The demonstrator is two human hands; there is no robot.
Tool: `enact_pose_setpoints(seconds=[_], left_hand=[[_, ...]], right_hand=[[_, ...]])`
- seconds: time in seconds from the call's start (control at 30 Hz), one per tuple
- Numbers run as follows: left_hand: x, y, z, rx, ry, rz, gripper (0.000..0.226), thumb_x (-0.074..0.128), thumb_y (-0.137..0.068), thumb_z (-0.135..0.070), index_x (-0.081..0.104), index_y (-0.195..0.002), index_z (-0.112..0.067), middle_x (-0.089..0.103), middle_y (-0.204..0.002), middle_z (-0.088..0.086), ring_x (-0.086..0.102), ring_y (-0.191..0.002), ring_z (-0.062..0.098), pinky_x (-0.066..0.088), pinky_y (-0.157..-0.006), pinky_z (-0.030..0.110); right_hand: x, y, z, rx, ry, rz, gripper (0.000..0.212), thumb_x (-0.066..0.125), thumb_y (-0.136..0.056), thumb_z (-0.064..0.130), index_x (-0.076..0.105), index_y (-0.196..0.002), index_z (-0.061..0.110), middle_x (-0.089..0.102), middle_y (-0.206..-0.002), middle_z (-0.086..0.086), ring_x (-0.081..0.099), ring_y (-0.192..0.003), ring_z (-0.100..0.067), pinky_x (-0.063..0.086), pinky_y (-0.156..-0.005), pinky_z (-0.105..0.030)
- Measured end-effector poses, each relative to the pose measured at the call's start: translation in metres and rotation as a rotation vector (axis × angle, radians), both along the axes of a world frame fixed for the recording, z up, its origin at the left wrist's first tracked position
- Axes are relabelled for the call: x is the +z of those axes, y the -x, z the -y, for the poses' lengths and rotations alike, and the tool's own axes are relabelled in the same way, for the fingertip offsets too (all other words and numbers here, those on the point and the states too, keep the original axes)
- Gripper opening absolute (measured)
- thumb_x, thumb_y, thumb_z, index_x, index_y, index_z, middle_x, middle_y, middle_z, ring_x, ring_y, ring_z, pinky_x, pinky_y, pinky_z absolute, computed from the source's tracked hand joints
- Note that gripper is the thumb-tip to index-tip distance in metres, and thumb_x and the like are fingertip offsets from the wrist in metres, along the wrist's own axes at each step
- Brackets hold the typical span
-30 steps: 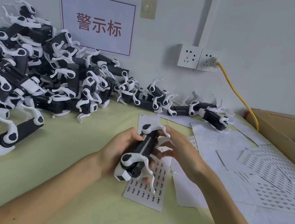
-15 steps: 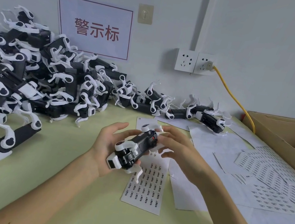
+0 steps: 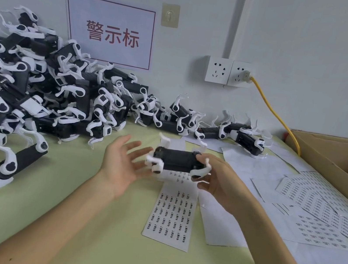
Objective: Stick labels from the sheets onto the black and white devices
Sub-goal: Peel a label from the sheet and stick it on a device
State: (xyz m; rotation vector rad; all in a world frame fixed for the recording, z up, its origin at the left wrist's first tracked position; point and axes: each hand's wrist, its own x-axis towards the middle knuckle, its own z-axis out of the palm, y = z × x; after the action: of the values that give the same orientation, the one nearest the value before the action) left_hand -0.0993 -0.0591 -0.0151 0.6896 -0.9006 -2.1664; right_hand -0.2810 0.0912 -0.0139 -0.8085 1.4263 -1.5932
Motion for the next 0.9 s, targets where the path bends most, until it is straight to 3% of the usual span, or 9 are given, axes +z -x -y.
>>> enact_pose_setpoints(seconds=[0.13, 0.27, 0.37, 0.43, 0.53, 0.67, 0.77, 0.9], left_hand=[[-0.003, -0.002, 0.019, 0.325, 0.016, 0.03, 0.019, 0.049, -0.103, -0.023, 0.044, -0.114, -0.009, 0.059, -0.097, 0.013, 0.067, -0.075, 0.031, 0.06, -0.055, 0.033], [-0.005, -0.011, 0.044, 0.444, -0.064, 0.003, 0.025, 0.051, -0.103, -0.025, 0.043, -0.122, -0.01, 0.056, -0.113, 0.013, 0.068, -0.08, 0.027, 0.06, -0.061, 0.034], [-0.011, -0.014, 0.06, 0.51, -0.05, 0.064, 0.04, 0.049, -0.102, -0.026, 0.05, -0.138, -0.009, 0.054, -0.135, 0.013, 0.07, -0.088, 0.027, 0.058, -0.067, 0.033], [-0.013, -0.016, 0.066, 0.508, -0.044, 0.08, 0.047, 0.048, -0.102, -0.028, 0.049, -0.145, -0.011, 0.052, -0.141, 0.012, 0.07, -0.095, 0.028, 0.058, -0.068, 0.033], [-0.014, -0.015, 0.07, 0.458, -0.035, 0.063, 0.048, 0.049, -0.102, -0.03, 0.044, -0.146, -0.012, 0.053, -0.137, 0.01, 0.071, -0.094, 0.029, 0.058, -0.072, 0.036], [-0.017, -0.016, 0.075, 0.331, -0.047, -0.031, 0.038, 0.049, -0.105, -0.035, 0.043, -0.135, -0.012, 0.062, -0.127, 0.007, 0.072, -0.098, 0.026, 0.056, -0.079, 0.038], [-0.019, -0.019, 0.081, 0.316, -0.053, -0.088, 0.038, 0.053, -0.105, -0.038, 0.04, -0.133, -0.015, 0.068, -0.118, 0.003, 0.07, -0.094, 0.02, 0.055, -0.078, 0.031], [-0.023, -0.025, 0.094, 0.326, -0.036, -0.083, 0.029, 0.049, -0.106, -0.045, 0.056, -0.113, -0.018, 0.069, -0.102, -0.002, 0.059, -0.078, 0.013, 0.049, -0.069, 0.024]], right_hand=[[0.002, 0.003, 0.002, -0.175, -0.02, 0.172, 0.014, 0.067, -0.096, 0.019, 0.074, -0.095, 0.008, 0.066, -0.078, -0.01, 0.059, -0.055, -0.016, 0.052, -0.051, -0.024], [0.015, 0.028, -0.015, -0.512, 0.339, 0.513, 0.009, 0.063, -0.097, 0.015, 0.067, -0.098, 0.007, 0.065, -0.086, -0.009, 0.059, -0.063, -0.017, 0.051, -0.052, -0.02], [0.02, 0.056, -0.048, -0.719, 0.757, 0.657, 0.032, 0.055, -0.101, 0.031, 0.061, -0.127, 0.014, 0.07, -0.117, -0.002, 0.075, -0.092, -0.019, 0.055, -0.076, -0.027], [0.02, 0.069, -0.068, -0.764, 0.869, 0.635, 0.045, 0.049, -0.103, 0.042, 0.05, -0.141, 0.019, 0.07, -0.127, -0.001, 0.074, -0.107, -0.022, 0.053, -0.091, -0.034], [0.018, 0.069, -0.069, -0.831, 0.669, 0.527, 0.043, 0.045, -0.104, 0.037, 0.051, -0.142, 0.019, 0.071, -0.127, -0.004, 0.074, -0.106, -0.022, 0.05, -0.095, -0.033], [0.02, 0.052, -0.047, -0.761, 0.413, 0.54, 0.034, 0.054, -0.096, 0.027, 0.068, -0.123, 0.012, 0.073, -0.11, -0.002, 0.066, -0.085, -0.017, 0.046, -0.075, -0.026], [0.019, 0.044, -0.036, -0.698, 0.346, 0.462, 0.018, 0.058, -0.091, 0.02, 0.068, -0.105, 0.012, 0.064, -0.085, -0.002, 0.05, -0.061, -0.016, 0.038, -0.061, -0.025], [0.018, 0.034, -0.027, -0.623, 0.312, 0.364, 0.007, 0.059, -0.091, 0.016, 0.064, -0.094, 0.012, 0.058, -0.071, -0.001, 0.043, -0.053, -0.015, 0.034, -0.054, -0.024]])
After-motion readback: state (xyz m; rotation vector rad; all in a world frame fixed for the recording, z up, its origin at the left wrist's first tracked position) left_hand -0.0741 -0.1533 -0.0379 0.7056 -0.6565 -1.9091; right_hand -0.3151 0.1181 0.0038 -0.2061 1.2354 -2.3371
